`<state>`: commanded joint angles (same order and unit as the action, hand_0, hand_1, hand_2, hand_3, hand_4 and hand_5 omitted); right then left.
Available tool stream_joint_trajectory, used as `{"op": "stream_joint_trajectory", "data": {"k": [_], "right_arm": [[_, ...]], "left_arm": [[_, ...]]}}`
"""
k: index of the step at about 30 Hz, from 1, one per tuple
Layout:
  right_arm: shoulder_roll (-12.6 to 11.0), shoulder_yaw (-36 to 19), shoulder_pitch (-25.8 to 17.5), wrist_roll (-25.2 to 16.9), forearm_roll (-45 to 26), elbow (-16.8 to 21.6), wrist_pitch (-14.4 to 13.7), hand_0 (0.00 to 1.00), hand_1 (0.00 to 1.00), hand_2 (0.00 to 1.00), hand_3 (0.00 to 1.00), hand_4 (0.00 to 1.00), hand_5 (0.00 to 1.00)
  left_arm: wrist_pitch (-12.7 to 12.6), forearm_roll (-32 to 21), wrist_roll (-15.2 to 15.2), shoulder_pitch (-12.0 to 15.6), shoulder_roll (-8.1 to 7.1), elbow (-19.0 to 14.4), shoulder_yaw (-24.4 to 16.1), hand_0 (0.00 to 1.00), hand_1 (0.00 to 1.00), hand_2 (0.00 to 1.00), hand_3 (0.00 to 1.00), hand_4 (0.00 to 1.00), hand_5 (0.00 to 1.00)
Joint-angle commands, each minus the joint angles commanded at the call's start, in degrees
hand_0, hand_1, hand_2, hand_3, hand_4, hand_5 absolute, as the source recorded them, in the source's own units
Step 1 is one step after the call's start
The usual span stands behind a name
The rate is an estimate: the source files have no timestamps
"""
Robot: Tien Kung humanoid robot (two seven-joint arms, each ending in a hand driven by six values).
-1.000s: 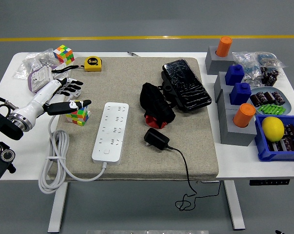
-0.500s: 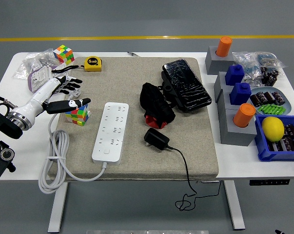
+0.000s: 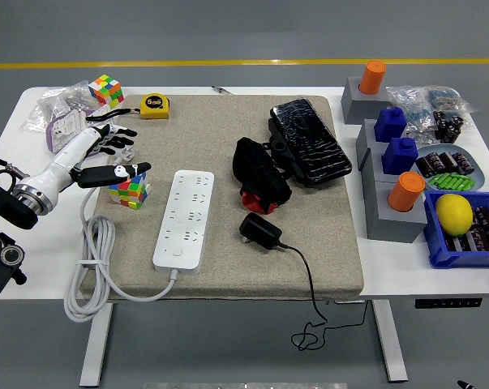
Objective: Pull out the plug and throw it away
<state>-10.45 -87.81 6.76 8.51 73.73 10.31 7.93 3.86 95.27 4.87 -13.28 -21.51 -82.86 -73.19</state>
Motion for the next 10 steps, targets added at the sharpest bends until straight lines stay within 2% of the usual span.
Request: {"op": "stream_joint_trajectory", "data": {"k": [10], "right_arm": [[-0.01,0.19,0.03,-0.07,-0.14,0.00,-0.01,0.641,0.677,0.685,0.603,0.998,0.490]], "left_arm": [[0.05,-0.01,0.04,0.00,0.06,-0.04,-0.06,0.685,0.754,0.743,0.773,0.923,0.479]]}}
